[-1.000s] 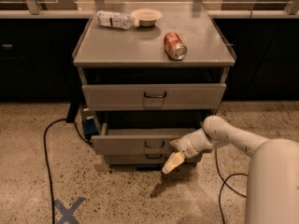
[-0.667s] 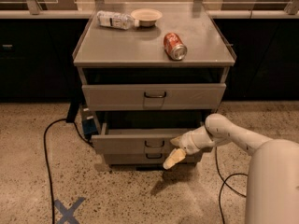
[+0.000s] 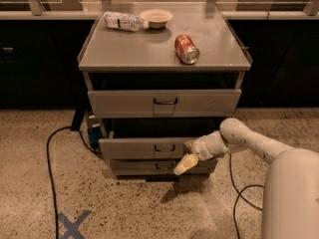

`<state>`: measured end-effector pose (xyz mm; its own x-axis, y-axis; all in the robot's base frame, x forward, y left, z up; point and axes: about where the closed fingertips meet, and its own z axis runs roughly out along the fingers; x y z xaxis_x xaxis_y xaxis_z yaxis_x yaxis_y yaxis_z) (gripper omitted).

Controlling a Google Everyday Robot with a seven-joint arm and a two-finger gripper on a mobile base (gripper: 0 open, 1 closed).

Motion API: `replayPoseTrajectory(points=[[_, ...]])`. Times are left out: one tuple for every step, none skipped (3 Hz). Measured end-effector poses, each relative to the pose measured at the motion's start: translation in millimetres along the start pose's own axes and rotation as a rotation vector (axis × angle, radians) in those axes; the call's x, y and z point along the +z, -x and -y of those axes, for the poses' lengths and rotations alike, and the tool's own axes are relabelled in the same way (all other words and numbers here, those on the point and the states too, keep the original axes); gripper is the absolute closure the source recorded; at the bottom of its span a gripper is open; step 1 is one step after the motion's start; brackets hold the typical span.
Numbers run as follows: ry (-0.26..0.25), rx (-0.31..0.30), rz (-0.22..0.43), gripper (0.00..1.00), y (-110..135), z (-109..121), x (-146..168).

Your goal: Close middle drawer

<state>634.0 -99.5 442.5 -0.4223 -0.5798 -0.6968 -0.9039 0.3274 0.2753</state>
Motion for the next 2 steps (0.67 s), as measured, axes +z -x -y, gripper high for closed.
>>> replayPoseTrajectory(points=[[0.006, 0.0, -0.016, 0.0, 1, 2, 6], [0.0, -0.008, -0.023, 0.0, 11, 14, 9]])
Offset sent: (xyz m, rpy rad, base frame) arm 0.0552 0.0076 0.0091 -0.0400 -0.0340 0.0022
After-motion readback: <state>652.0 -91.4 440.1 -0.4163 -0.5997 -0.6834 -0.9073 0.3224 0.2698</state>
